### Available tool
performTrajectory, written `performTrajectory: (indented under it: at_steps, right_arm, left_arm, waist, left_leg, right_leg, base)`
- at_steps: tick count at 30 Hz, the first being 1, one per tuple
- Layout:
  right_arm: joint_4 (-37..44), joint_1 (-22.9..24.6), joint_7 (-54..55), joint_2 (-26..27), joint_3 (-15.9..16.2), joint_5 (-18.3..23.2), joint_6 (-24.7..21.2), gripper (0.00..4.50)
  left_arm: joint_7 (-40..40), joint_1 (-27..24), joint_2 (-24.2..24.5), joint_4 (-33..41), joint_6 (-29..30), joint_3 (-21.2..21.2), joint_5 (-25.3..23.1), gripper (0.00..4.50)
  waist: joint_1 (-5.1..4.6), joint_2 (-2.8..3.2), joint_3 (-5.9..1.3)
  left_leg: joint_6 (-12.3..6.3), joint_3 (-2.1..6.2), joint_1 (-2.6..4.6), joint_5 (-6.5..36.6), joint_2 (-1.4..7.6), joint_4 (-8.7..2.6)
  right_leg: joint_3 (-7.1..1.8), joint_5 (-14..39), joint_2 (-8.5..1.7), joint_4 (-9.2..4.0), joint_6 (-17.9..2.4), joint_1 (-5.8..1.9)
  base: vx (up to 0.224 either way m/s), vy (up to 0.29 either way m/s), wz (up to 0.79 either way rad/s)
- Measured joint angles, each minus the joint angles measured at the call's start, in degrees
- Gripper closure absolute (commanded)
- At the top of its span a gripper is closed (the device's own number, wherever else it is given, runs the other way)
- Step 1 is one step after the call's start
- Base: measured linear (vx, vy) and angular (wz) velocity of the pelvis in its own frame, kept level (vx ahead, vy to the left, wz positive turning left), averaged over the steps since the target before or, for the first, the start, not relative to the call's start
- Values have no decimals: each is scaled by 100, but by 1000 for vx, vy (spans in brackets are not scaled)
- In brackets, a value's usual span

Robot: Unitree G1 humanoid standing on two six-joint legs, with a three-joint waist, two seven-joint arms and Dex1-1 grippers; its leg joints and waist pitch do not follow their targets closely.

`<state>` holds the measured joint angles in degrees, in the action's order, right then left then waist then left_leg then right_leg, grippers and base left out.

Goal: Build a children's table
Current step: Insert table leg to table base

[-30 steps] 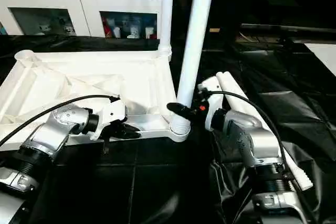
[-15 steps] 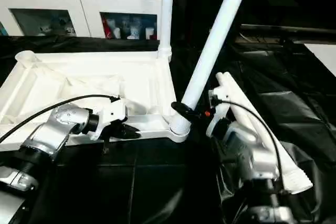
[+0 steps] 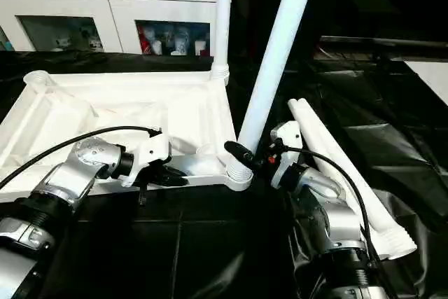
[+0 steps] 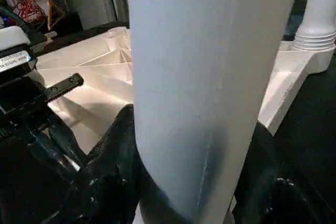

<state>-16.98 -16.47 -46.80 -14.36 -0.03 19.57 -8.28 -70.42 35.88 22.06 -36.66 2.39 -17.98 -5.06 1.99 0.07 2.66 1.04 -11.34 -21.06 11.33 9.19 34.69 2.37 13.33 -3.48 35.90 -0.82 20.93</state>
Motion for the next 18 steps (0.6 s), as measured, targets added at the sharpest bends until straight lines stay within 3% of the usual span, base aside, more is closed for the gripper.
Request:
performTrajectory:
  at_steps: [8, 18]
  right_arm:
    - [-189, 3, 23, 169, -138, 111, 143, 265]
    - [-340, 130, 205, 461, -479, 559, 96, 265]
  left_arm:
    - [49, 2, -4, -21, -40, 6, -5, 450]
    - [86, 31, -28, -93, -121, 12, -8, 450]
  waist:
    - [2, -63, -3]
    - [-2, -64, -2]
  left_leg:
    - [6, -2, 0, -4, 0, -16]
    - [6, -3, 0, -4, 0, -37]
  right_leg:
    - [2, 0, 0, -13, 0, 3]
    - [4, -1, 0, -57, 0, 3]
  base:
    - [0, 0, 0]
    - [0, 0, 0]
